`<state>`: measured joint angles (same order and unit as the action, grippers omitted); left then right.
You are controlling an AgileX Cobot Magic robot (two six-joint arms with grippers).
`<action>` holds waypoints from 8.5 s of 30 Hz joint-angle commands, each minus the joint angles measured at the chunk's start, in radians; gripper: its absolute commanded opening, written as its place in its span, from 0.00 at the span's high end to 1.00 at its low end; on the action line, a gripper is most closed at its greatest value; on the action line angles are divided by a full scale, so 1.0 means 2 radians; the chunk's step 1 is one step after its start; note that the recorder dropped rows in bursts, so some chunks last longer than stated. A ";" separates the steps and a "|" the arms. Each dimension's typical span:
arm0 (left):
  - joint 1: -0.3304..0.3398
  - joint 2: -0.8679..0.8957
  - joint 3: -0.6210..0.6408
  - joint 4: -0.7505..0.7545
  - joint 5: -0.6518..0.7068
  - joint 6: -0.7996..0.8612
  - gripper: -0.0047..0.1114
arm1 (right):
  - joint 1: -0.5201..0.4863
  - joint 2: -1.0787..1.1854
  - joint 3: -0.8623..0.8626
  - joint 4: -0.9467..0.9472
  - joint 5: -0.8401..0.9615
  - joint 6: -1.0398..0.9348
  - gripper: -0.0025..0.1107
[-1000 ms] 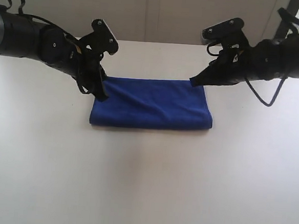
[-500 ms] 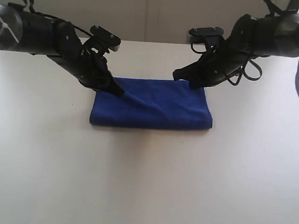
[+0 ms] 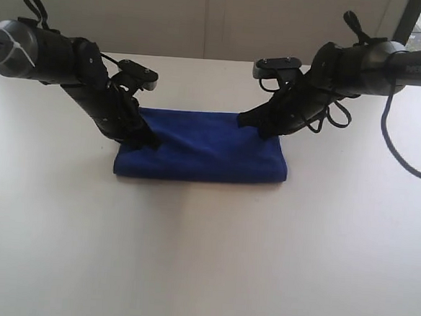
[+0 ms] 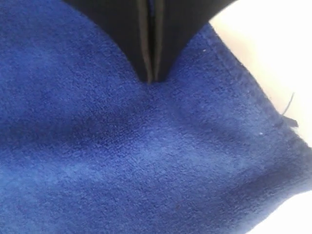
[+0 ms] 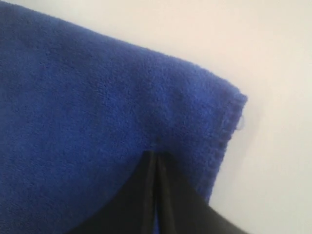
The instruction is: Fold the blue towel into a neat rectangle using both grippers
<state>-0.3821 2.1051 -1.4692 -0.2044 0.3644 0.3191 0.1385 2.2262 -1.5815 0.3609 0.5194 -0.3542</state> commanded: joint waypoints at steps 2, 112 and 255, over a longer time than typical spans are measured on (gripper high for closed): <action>0.005 0.007 0.005 0.017 0.035 -0.003 0.96 | -0.005 -0.001 -0.002 0.001 -0.006 -0.005 0.98; 0.063 0.014 -0.068 0.051 0.133 -0.128 0.96 | -0.011 -0.004 -0.023 -0.143 0.130 0.194 0.98; 0.139 -0.545 0.457 -0.066 -0.211 -0.056 0.96 | -0.083 -0.823 0.588 -0.097 -0.264 0.109 0.98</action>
<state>-0.1034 1.0240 -0.5620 -0.3239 -0.0573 0.2032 0.0000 0.6129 -0.4482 0.1741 0.0000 -0.1228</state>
